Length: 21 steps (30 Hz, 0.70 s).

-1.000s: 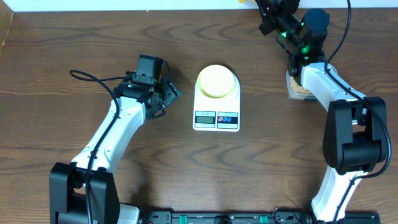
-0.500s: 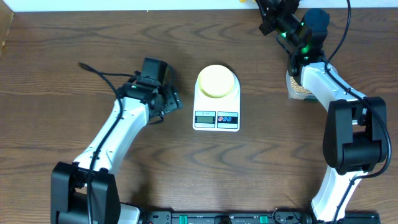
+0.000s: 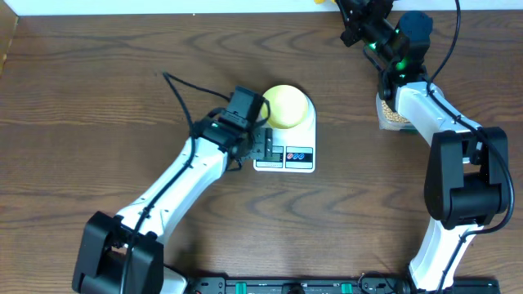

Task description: Scoop item into bowl and weigh 50g on scale

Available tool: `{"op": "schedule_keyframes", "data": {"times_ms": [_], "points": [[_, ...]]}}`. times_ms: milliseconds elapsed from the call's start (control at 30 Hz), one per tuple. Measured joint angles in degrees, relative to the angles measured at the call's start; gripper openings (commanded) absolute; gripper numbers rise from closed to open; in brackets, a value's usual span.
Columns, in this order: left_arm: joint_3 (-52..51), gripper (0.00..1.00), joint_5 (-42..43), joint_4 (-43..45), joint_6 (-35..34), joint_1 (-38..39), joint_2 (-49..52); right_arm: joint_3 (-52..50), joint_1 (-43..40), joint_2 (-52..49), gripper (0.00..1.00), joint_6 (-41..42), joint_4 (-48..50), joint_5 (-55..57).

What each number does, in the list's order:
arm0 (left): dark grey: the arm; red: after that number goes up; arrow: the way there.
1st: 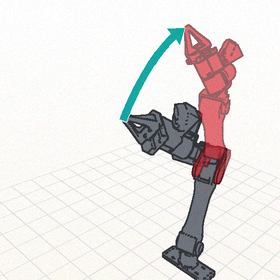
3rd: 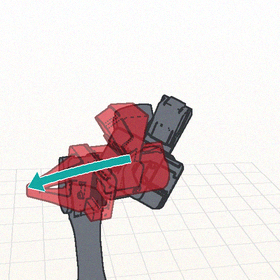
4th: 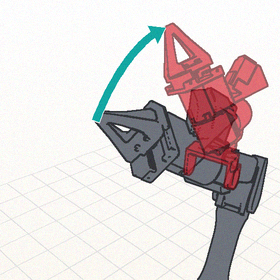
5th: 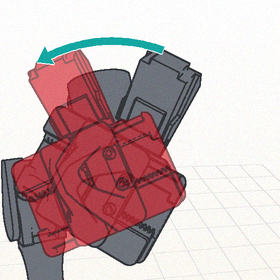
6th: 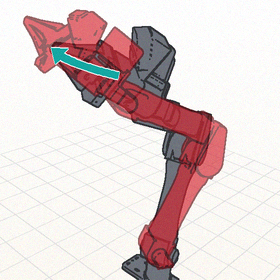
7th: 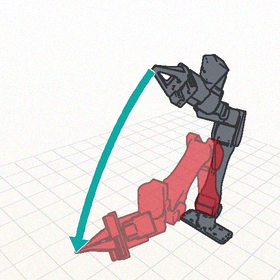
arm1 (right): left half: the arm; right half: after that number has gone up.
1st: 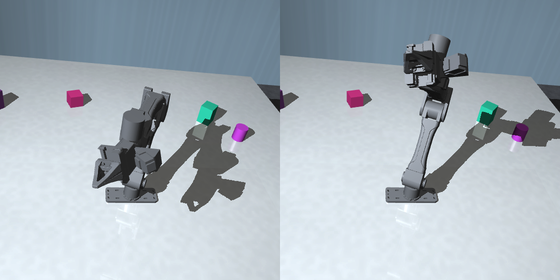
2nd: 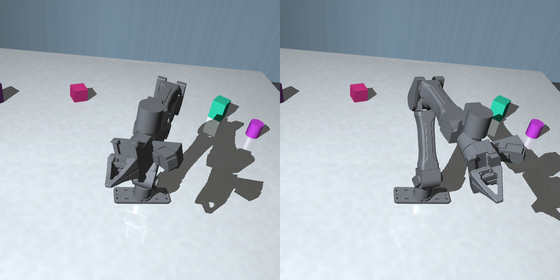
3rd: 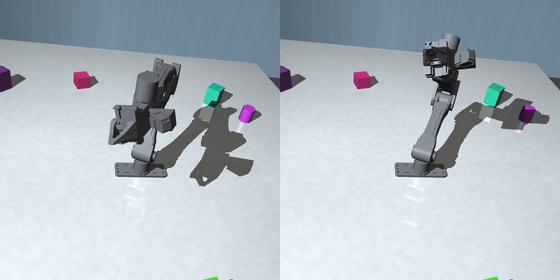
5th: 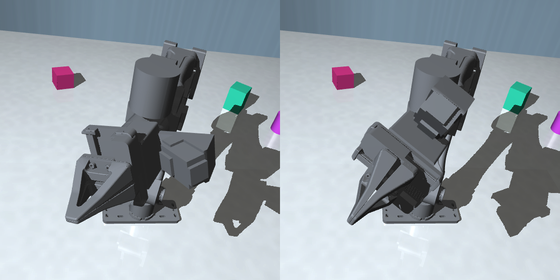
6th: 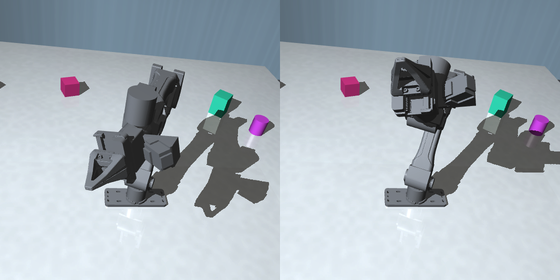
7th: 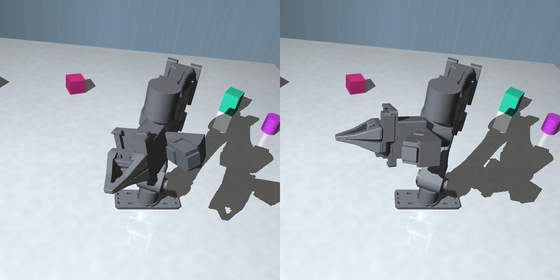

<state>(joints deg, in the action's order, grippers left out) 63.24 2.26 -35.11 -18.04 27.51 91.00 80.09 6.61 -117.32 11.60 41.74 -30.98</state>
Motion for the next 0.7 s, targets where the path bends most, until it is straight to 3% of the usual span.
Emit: {"op": "schedule_keyframes", "data": {"times_ms": [433, 700], "points": [[0.0, 0.82, -0.04, -0.63, 10.64, 4.48, 0.0, 0.0, 0.0, 0.0, 0.01, -0.15, -1.33, 0.02], [0.0, 0.83, -0.07, -0.17, 13.03, 4.92, 0.61, 0.0, 0.0, 0.0, 0.01, -0.15, -1.36, 0.0]]}}
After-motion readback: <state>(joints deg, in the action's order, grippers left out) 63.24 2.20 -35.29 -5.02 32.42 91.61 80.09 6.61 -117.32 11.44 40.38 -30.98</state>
